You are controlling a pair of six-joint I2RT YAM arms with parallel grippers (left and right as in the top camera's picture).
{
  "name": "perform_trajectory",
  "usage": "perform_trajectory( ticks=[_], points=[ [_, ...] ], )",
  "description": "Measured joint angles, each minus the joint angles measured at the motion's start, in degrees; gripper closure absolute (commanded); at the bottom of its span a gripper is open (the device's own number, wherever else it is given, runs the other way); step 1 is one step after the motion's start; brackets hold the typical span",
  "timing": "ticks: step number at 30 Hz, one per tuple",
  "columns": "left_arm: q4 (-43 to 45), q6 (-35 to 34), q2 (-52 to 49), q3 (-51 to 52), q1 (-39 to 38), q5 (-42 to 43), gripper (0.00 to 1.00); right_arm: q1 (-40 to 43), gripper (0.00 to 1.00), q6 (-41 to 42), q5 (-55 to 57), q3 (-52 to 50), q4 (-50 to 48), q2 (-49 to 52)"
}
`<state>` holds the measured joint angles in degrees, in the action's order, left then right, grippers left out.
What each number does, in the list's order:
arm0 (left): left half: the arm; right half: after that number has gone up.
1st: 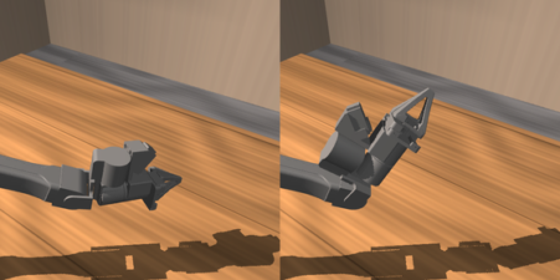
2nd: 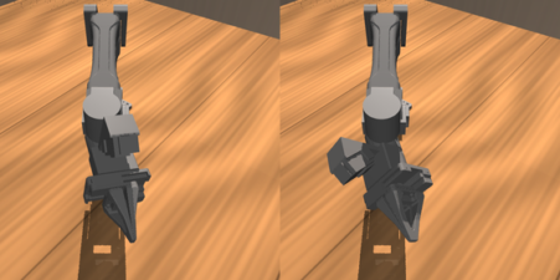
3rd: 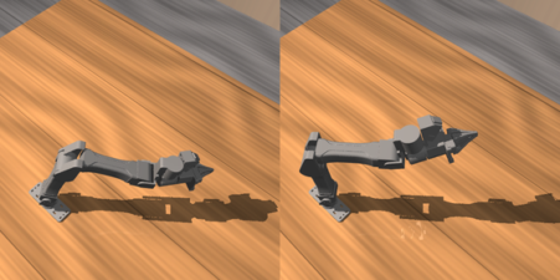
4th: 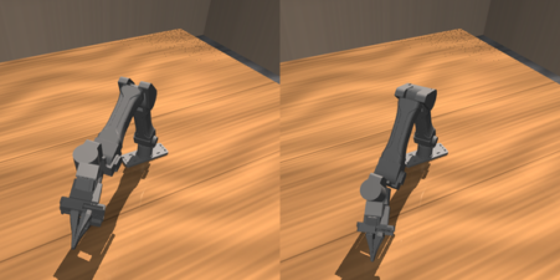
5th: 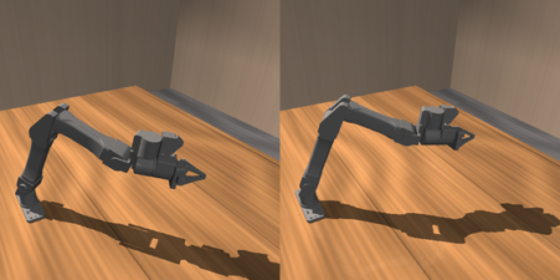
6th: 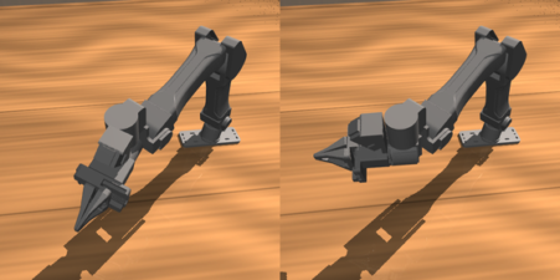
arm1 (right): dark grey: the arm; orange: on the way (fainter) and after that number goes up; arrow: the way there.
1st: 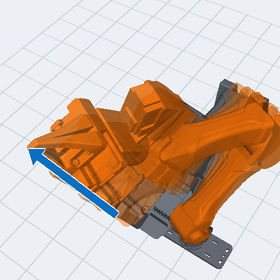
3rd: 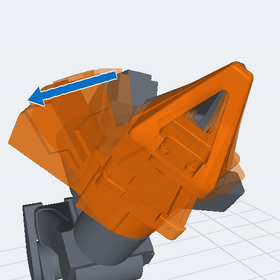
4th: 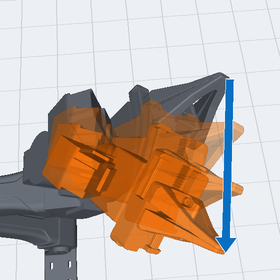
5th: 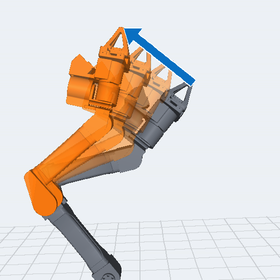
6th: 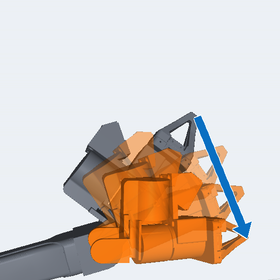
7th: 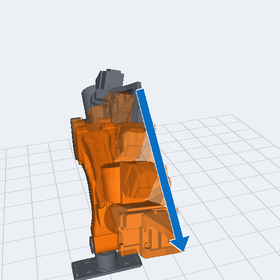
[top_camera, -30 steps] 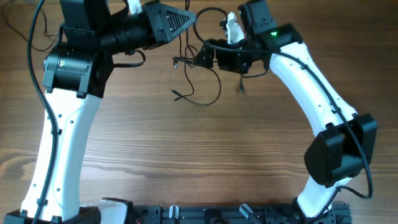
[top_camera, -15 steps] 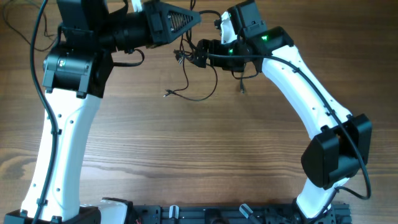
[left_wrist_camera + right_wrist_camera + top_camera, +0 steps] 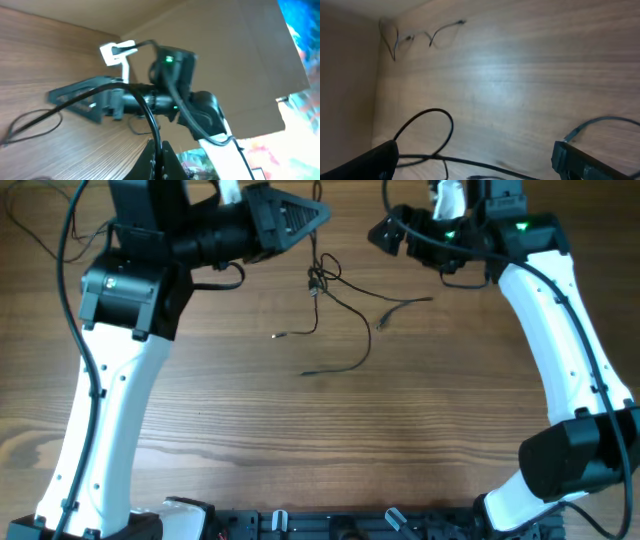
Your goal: Untangle cables
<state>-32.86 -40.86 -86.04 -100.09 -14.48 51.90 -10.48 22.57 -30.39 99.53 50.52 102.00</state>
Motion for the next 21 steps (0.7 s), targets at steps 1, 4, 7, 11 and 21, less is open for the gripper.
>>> perform_trajectory(
  ticks=[1, 4, 7, 11, 21],
  points=[
    [1.46, -0.02, 0.0, 0.0, -0.9, 0.0, 0.96, -0.55, 0.0, -0.2, -0.2, 0.0, 0.33, 0.0],
    [4.26, -0.04, 0.0, 0.02, -2.08, 0.02, 0.96, -3.1, 0.0, -0.37, 0.2, 0.0, 2.29, 0.0],
    [5.51, -1.09, 0.0, 0.02, -2.08, 0.48, 0.96, -5.64, 0.0, -0.39, 3.67, 0.0, 3.26, 0.0],
    [10.16, -3.85, 0.0, 0.0, -2.08, 3.74, 0.96, -5.81, 0.0, -0.33, 6.49, -2.34, 0.76, 0.0],
    [10.86, -7.5, 0.0, 0.02, -2.08, 5.7, 0.96, -5.99, 0.0, -0.09, 1.25, -7.41, -5.99, 0.0]
  ],
)
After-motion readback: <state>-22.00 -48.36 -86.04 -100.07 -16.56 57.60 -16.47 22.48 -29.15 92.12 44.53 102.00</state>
